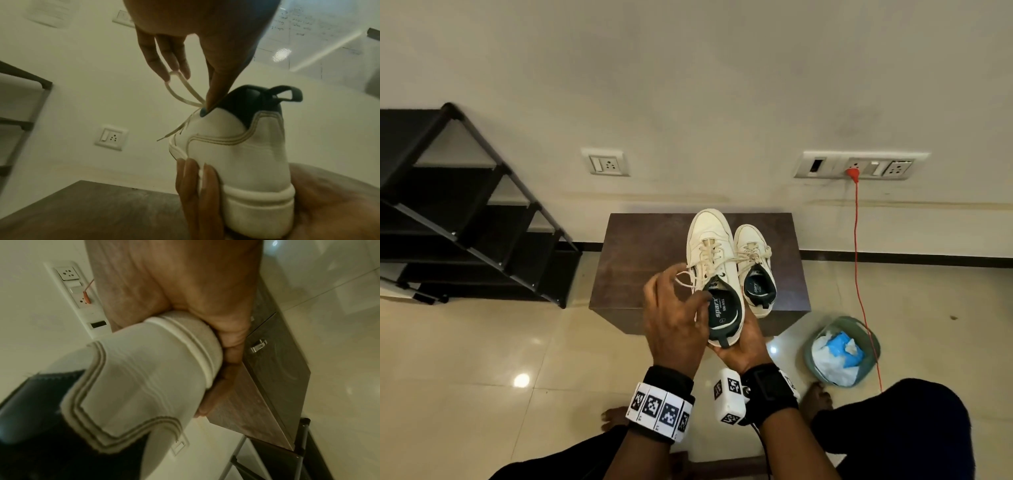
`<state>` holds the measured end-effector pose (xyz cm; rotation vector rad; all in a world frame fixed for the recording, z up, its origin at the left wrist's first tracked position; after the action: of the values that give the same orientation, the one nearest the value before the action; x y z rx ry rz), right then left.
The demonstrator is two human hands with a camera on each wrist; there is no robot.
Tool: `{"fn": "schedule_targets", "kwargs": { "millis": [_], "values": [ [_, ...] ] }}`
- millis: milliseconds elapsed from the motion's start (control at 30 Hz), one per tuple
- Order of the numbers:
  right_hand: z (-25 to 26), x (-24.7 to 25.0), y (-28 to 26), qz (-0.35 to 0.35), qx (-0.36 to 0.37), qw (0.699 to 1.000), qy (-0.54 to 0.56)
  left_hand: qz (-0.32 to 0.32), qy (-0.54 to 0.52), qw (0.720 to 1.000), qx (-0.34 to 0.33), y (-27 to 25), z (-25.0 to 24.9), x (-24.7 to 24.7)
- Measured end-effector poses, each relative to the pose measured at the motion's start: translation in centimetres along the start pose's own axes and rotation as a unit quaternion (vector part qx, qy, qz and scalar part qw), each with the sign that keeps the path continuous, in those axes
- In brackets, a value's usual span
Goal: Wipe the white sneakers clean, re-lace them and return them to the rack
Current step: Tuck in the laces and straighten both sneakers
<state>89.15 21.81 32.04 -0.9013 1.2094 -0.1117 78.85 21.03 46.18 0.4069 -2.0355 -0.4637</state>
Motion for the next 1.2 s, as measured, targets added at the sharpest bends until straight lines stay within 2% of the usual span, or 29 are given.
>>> {"fn": "schedule_targets", "kwargs": {
  "millis": [133, 333, 433, 533, 600, 700, 767, 833, 933, 1000, 1033, 1100, 1200],
  "values": [
    [-0.3, -0.4, -0.7, 0.008, -0.005, 1.000, 0.009, 0.078, 0.001, 0.997, -0.006, 0.5, 0.6, -1.3],
    [-0.5, 1.0, 0.5, 0.007, 0.012, 1.000, -0.012, 0.071, 0.032, 0.995, -0.068, 1.0, 0.2, -2.3],
    [-0.7, 1.3, 0.4, 0.010, -0.020, 1.000, 0.011, 0.101, 0.050, 0.991, -0.071, 1.5, 1.0, -3.3],
    [-0.4, 1.3, 0.5, 0.025, -0.014, 1.000, 0.007, 0.137, 0.076, 0.984, -0.084, 1.7, 1.1, -4.5],
    [-0.3, 1.8, 1.1, -0.003, 0.004, 1.000, -0.017, 0.131, 0.070, 0.985, -0.093, 2.1, 1.2, -4.8],
    [0.3, 1.4, 1.2, 0.026, 0.031, 0.999, -0.004, 0.105, 0.020, 0.989, -0.099, 3.2, 1.3, -4.1],
    [0.5, 1.5, 1.3, 0.025, 0.045, 0.999, -0.012, 0.110, 0.004, 0.989, -0.101, 3.6, 1.3, -3.7],
    [0.7, 1.1, 1.2, 0.027, 0.052, 0.998, -0.018, 0.101, -0.004, 0.992, -0.079, 3.6, 1.2, -3.0],
    [0.9, 1.5, 1.6, -0.005, 0.046, 0.999, -0.020, 0.061, -0.030, 0.998, 0.007, 2.8, 1.5, -1.9],
    [1.0, 2.5, 2.0, -0.023, 0.038, 0.998, -0.034, 0.041, -0.076, 0.996, 0.027, 1.5, 1.3, -1.1],
    [1.1, 3.3, 2.3, -0.039, 0.038, 0.998, -0.045, 0.052, -0.117, 0.991, 0.031, 0.8, 1.1, -0.9],
    [1.4, 4.2, 2.4, -0.039, 0.050, 0.996, -0.069, 0.117, -0.171, 0.978, 0.032, -0.7, 0.5, -1.1],
    [1.5, 3.7, 1.7, -0.012, 0.062, 0.995, -0.072, 0.198, -0.132, 0.971, 0.018, -2.2, 0.3, -2.3]
  ]
}}
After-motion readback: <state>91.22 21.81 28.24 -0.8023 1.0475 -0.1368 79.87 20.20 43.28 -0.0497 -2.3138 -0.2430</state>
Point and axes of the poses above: each hand's wrist, its own y-axis towards the middle knuckle, its own x-axis out of the back of the hand, z = x × y, the point moved 6 cm from there along y, towards the middle knuckle, and after that the axes turned 5 degrees about -z, right-handed, at the moved point
